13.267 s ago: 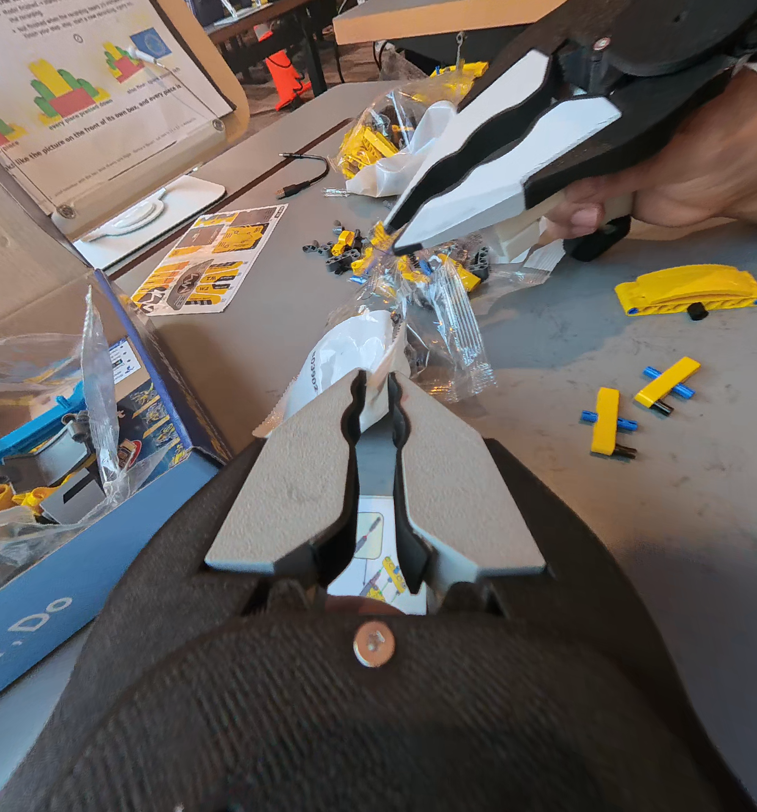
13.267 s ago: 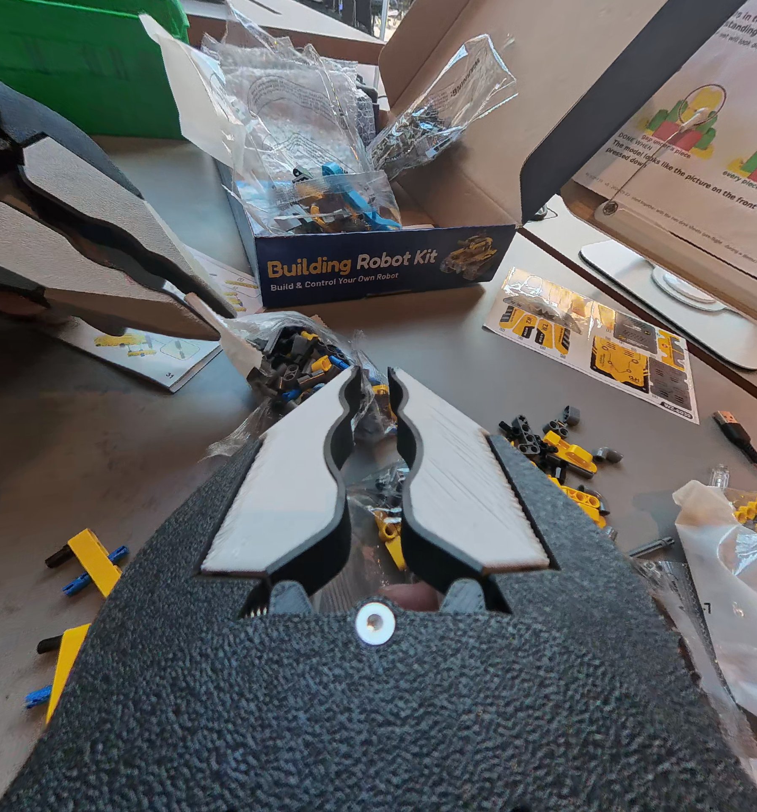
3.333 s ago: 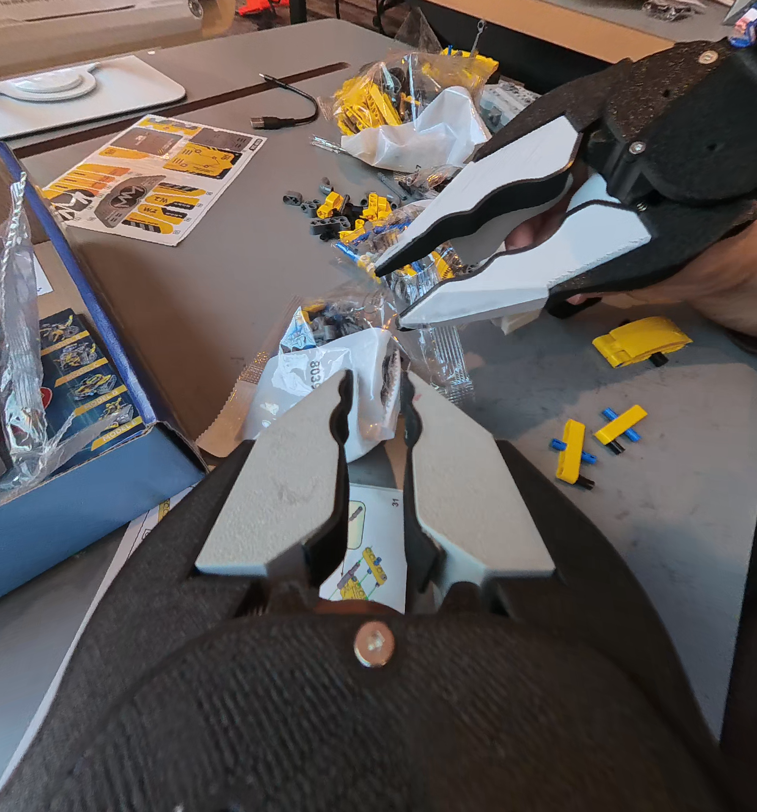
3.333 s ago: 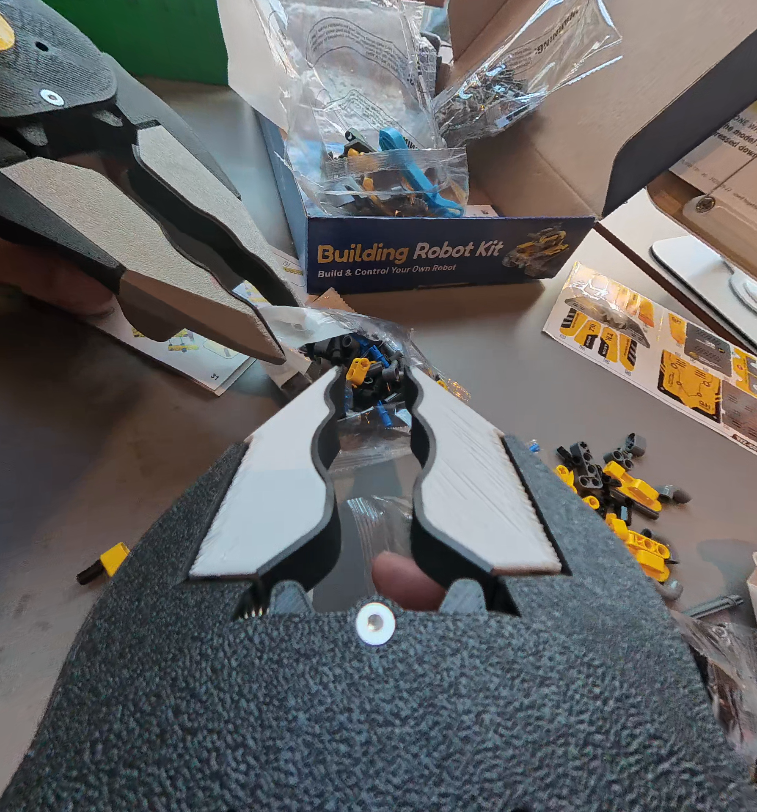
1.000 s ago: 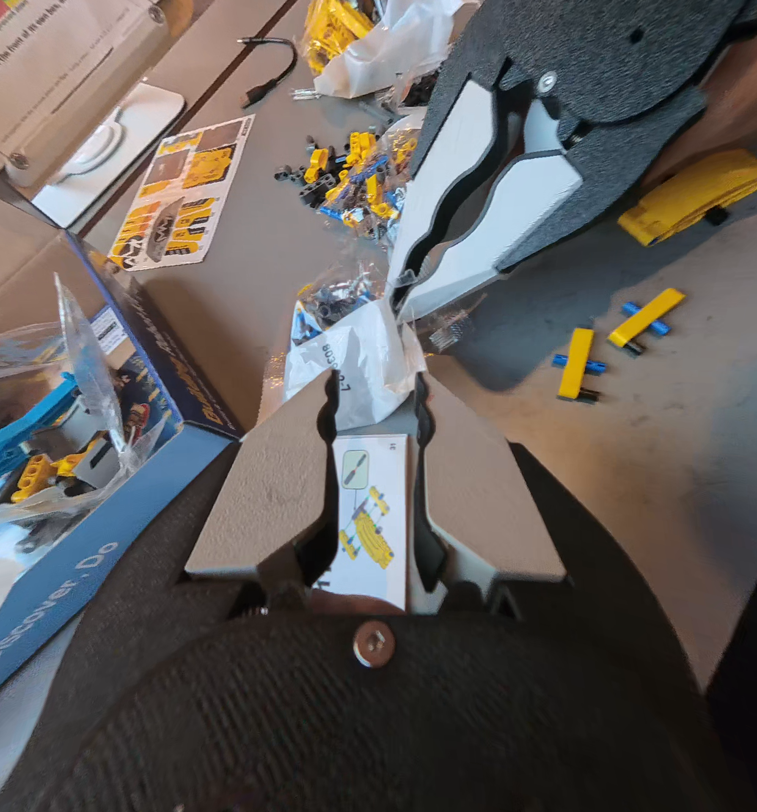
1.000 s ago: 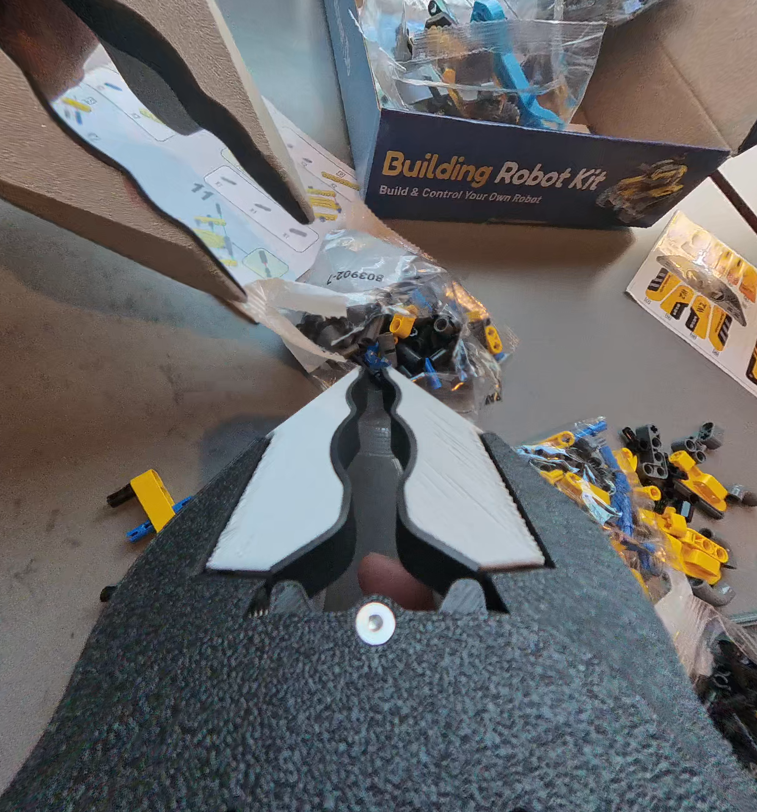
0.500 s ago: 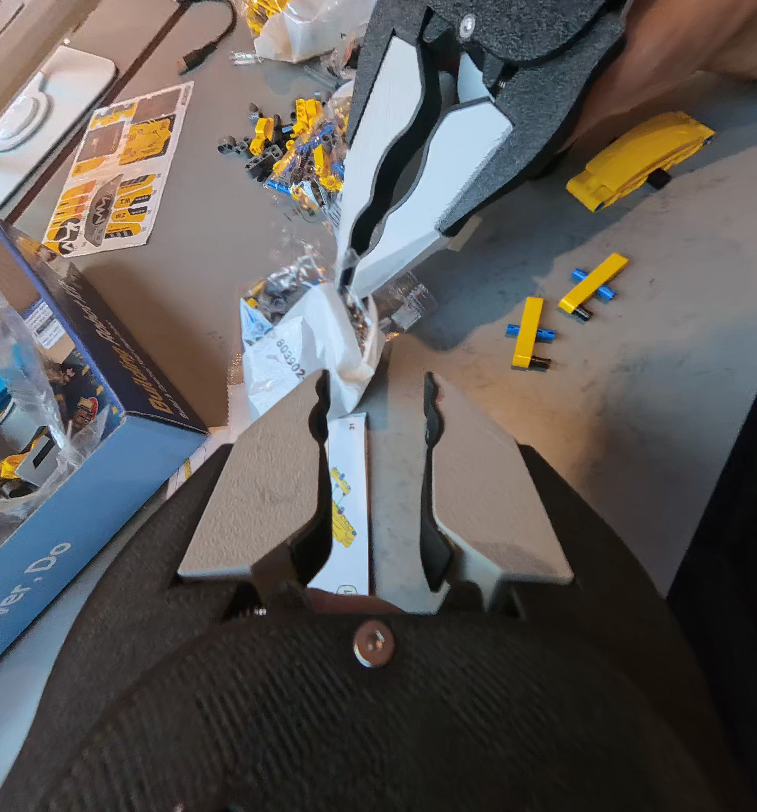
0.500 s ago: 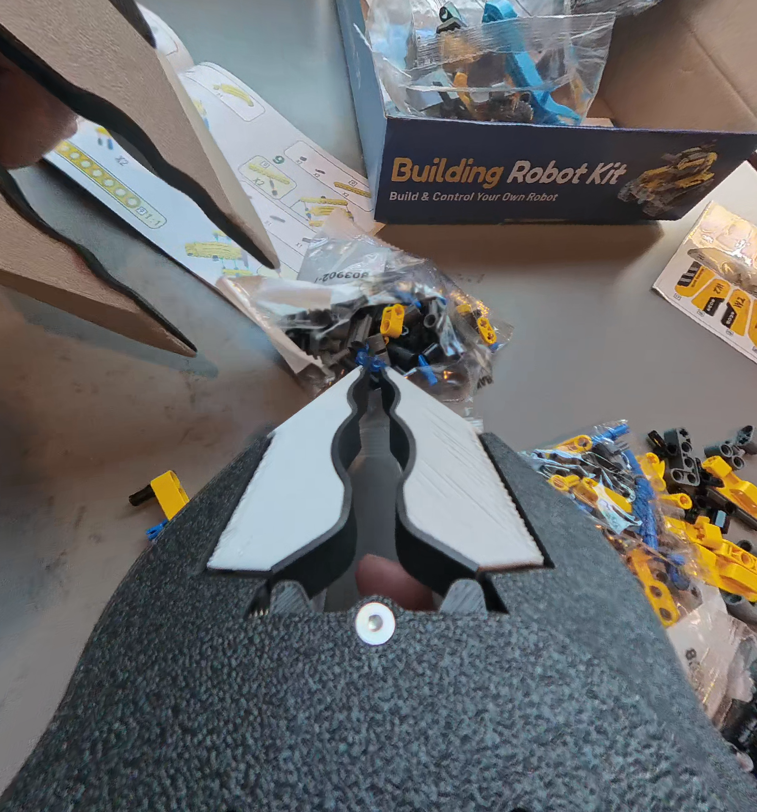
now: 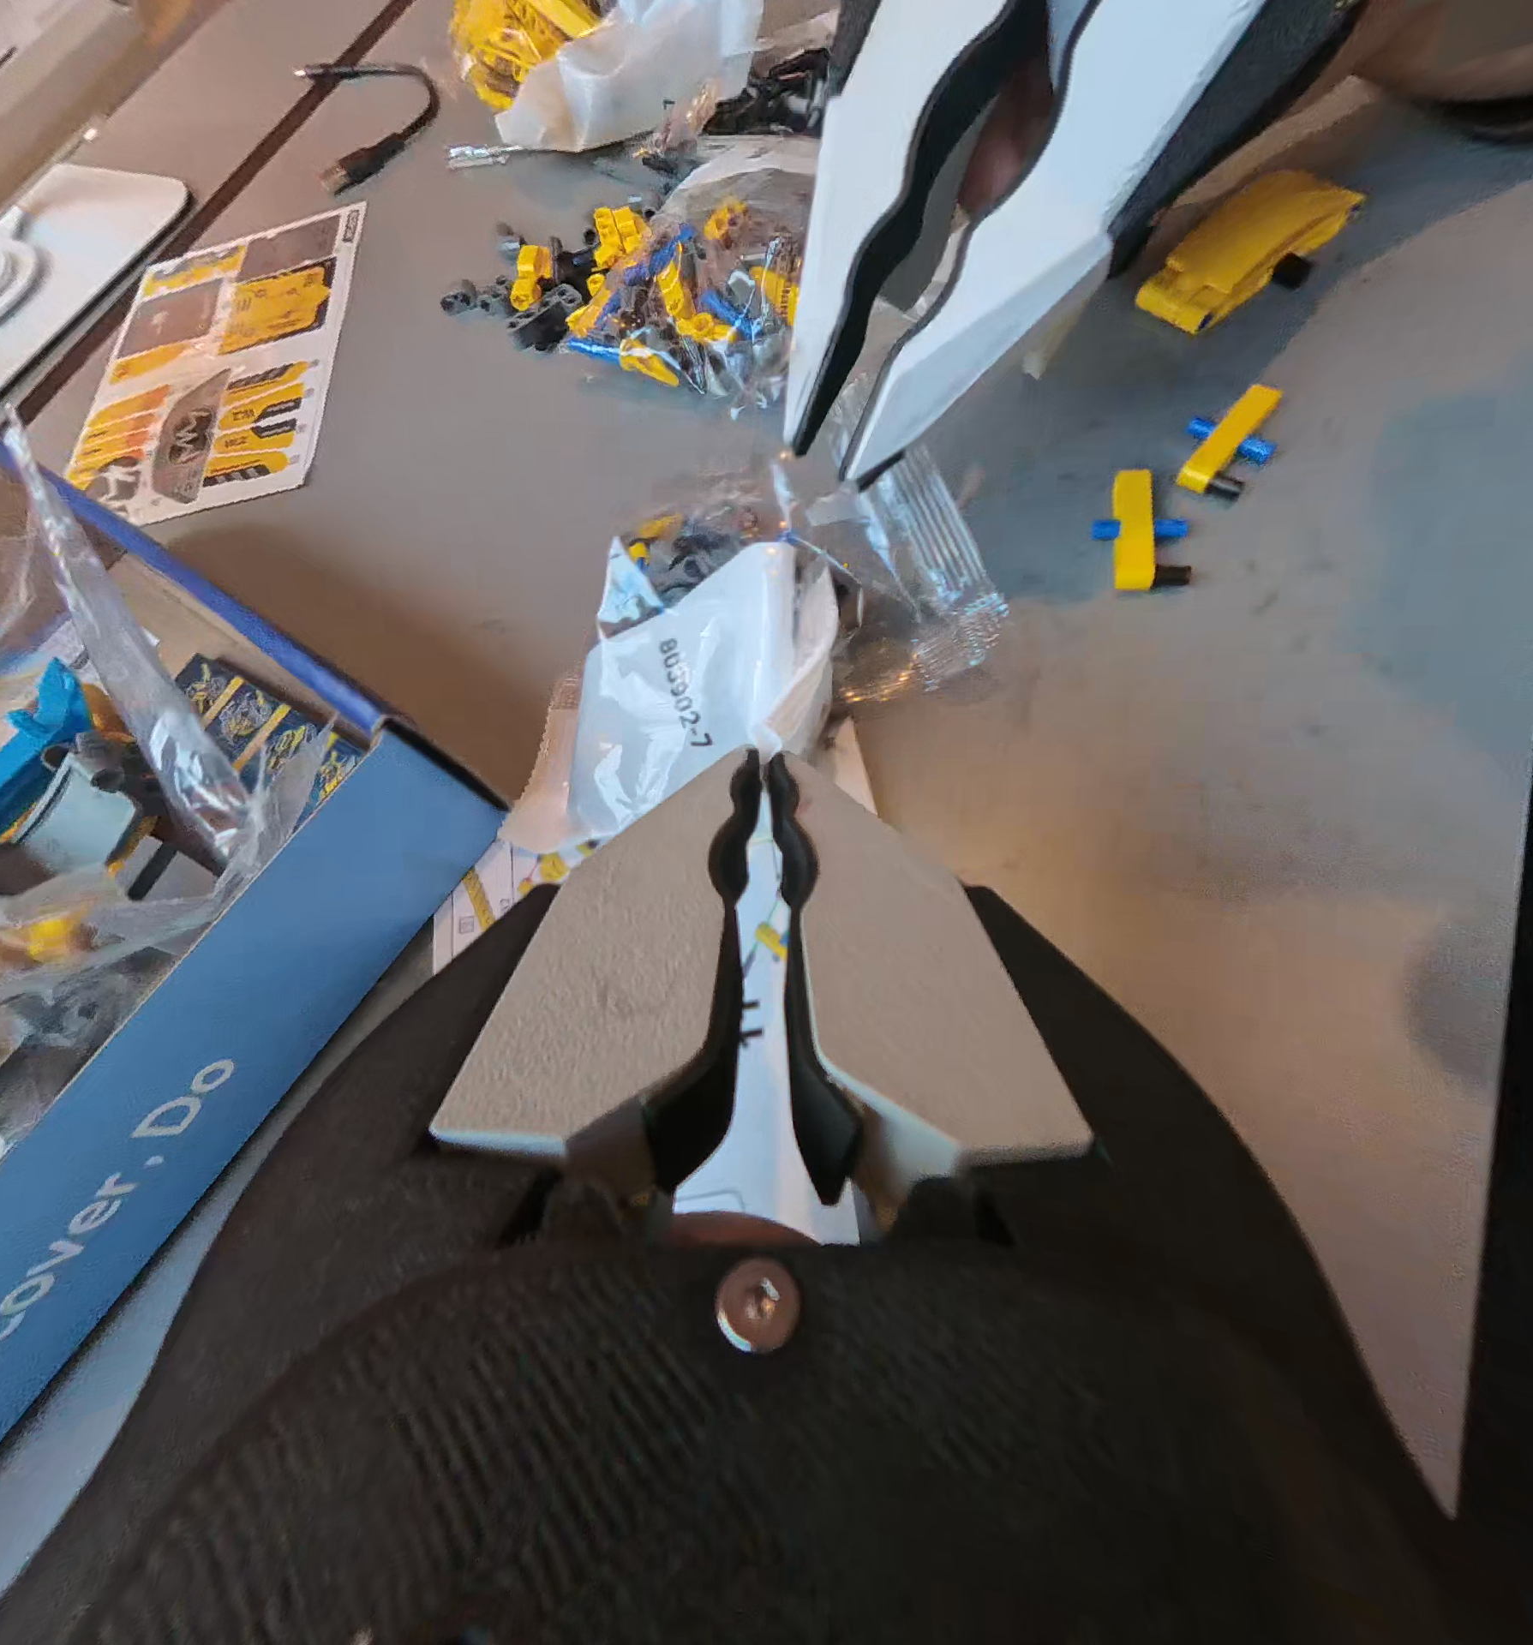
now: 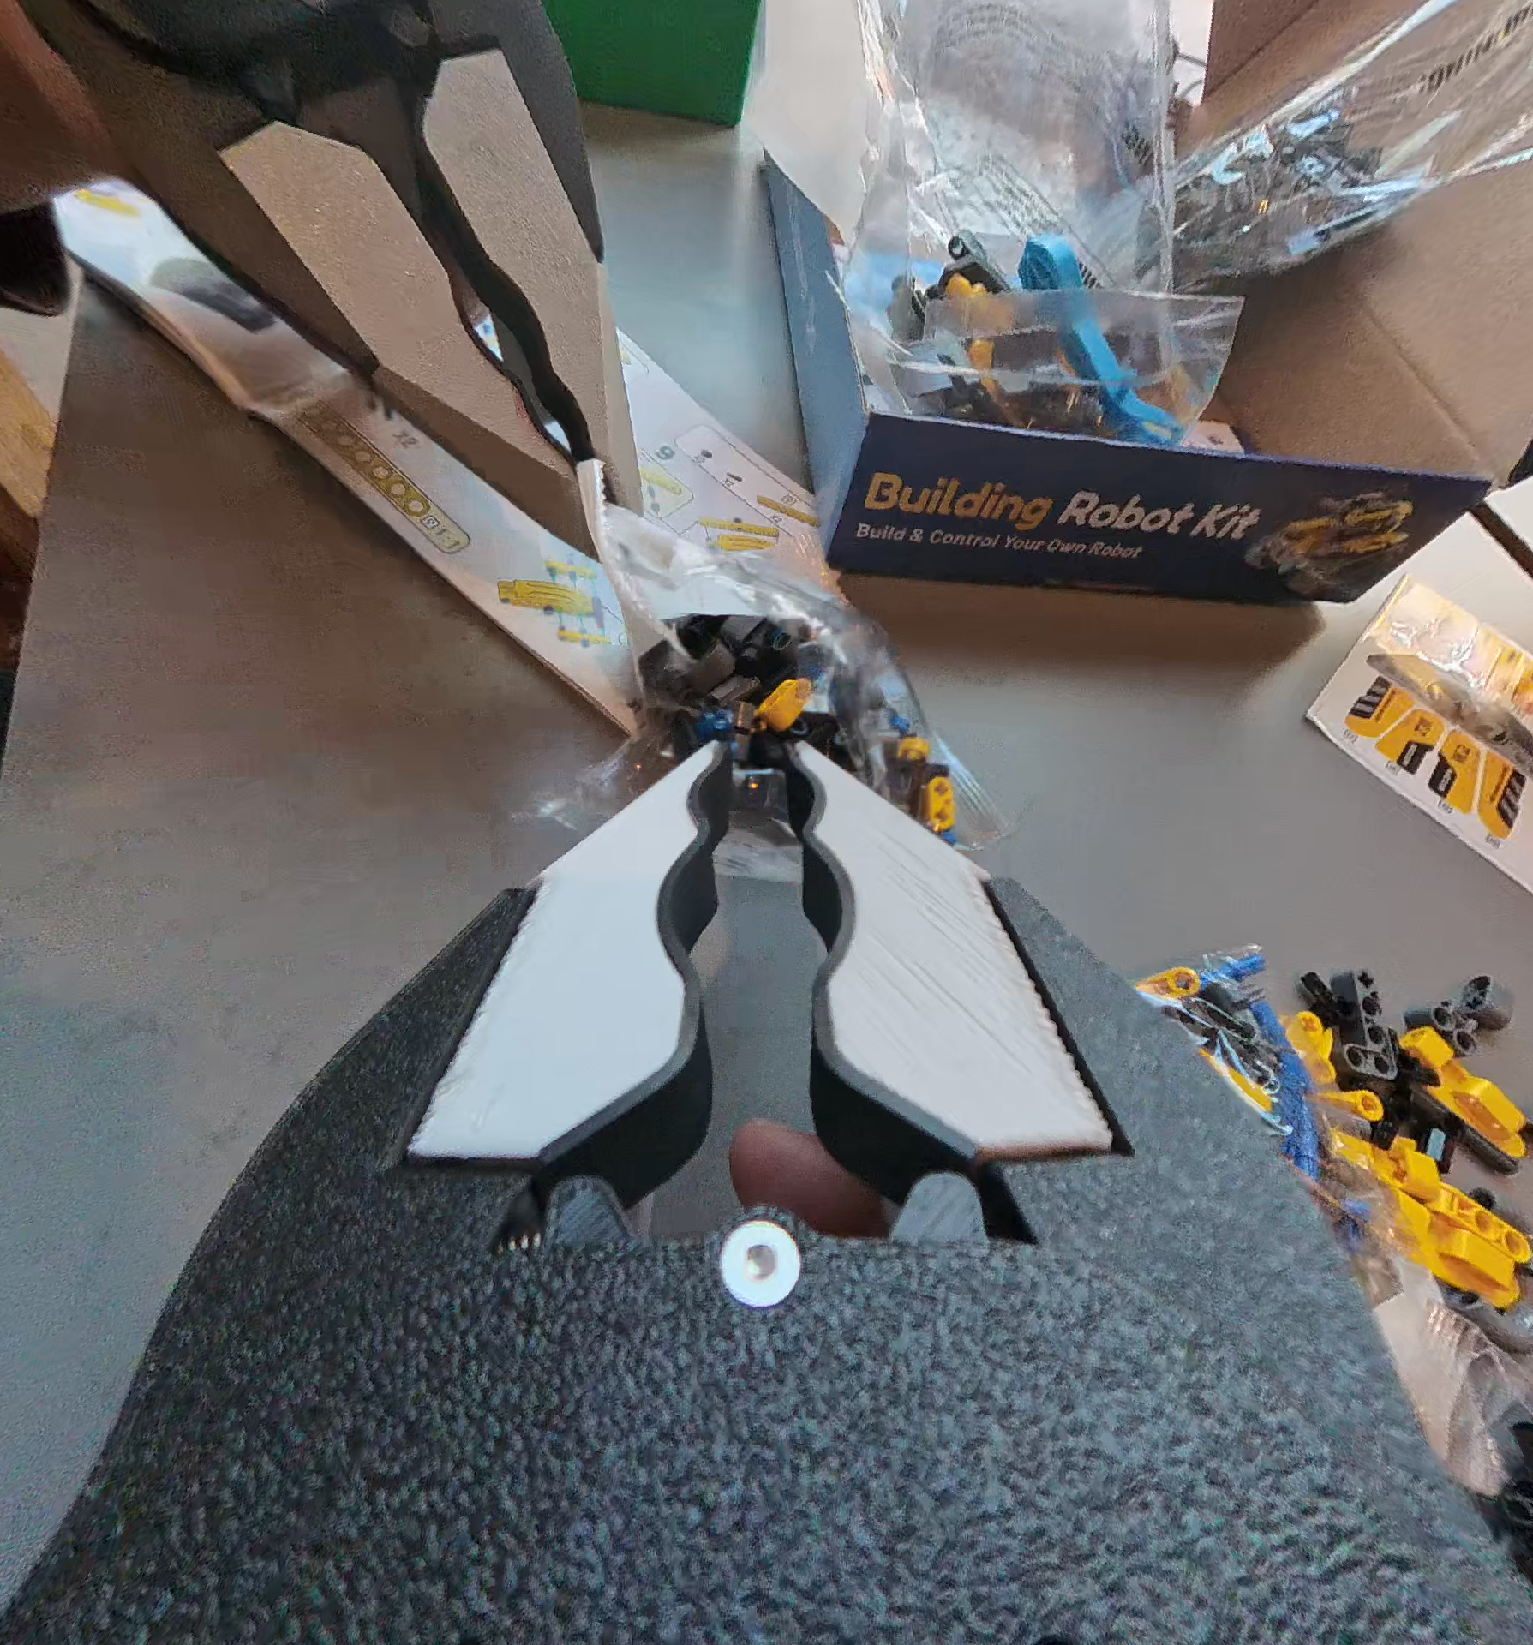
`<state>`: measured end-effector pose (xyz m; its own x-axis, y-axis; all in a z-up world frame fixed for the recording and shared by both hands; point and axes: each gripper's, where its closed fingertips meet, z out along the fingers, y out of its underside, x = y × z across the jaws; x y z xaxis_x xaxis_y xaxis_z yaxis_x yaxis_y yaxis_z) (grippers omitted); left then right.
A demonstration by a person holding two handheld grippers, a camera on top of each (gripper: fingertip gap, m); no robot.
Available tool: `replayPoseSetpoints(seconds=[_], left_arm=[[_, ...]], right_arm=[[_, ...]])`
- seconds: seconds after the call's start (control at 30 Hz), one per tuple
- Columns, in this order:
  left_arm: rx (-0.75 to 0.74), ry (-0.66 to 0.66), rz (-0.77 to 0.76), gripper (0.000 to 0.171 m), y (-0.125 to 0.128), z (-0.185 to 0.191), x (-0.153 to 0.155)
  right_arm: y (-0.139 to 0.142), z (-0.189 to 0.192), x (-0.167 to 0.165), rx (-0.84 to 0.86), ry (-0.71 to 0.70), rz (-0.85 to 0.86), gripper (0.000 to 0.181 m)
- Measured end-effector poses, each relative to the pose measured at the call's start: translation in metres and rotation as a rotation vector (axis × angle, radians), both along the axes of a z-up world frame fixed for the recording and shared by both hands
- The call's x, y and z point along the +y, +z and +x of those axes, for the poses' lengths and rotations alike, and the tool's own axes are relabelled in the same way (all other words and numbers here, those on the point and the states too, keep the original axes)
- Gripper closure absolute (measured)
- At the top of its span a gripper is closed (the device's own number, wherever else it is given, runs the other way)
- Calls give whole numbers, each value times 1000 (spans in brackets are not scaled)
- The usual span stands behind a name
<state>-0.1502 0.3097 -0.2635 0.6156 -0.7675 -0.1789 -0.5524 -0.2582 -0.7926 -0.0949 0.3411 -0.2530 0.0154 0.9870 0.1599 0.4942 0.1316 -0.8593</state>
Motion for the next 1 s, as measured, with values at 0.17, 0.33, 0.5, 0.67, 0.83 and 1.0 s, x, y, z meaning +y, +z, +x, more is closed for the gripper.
replayPoseSetpoints(seconds=[0.17, 0.33, 0.5, 0.67, 0.83, 1.0], left_arm=[[-140, -31, -28, 171, 7, -9, -3], [-95, -85, -17, 171, 1, -5, -6], [-69, -93, -17, 171, -2, -5, -7], [-62, -95, 15, 171, -1, -4, -7], [-68, -102, 31, 171, 1, -3, -8], [-62, -126, 42, 171, 0, 0, -10]], right_arm=[[2, -1, -4, 3, 3, 16, 168], [1, -1, -4, 4, -3, 7, 168], [-4, -4, -12, -10, 20, -43, 167], [-3, -10, -12, 7, -35, -140, 163], [-9, -24, -11, -29, -63, -99, 171], [-12, -40, -9, -61, -78, -46, 173]])
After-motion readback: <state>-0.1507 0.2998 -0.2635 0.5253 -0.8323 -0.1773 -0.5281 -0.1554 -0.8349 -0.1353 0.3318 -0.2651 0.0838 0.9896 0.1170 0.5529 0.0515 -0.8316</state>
